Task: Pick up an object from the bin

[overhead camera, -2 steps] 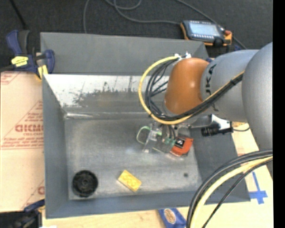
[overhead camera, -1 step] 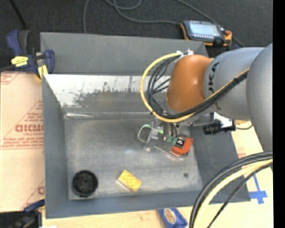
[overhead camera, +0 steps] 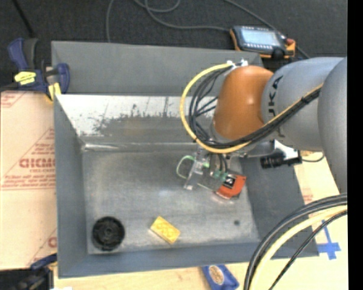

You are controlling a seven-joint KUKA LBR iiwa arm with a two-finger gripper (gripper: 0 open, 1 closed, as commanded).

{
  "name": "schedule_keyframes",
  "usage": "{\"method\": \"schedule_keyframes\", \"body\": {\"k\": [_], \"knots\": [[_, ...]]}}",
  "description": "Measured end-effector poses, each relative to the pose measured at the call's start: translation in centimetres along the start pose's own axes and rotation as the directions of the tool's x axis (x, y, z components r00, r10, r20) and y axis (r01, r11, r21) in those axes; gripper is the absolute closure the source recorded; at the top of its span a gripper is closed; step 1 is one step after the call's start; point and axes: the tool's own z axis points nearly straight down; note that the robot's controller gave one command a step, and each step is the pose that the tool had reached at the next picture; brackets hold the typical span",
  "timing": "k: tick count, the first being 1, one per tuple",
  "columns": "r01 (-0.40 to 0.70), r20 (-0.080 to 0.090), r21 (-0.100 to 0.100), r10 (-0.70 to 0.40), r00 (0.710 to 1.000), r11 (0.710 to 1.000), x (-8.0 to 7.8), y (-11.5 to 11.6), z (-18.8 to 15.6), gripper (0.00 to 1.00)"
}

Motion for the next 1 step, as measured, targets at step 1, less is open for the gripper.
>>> {"method": "schedule_keyframes", "body": {"k": [1], "knots": [[0.000,0.001,0.000,0.000,1.000,1.000,-0.04,0.00,-0.62,1.00]]}}
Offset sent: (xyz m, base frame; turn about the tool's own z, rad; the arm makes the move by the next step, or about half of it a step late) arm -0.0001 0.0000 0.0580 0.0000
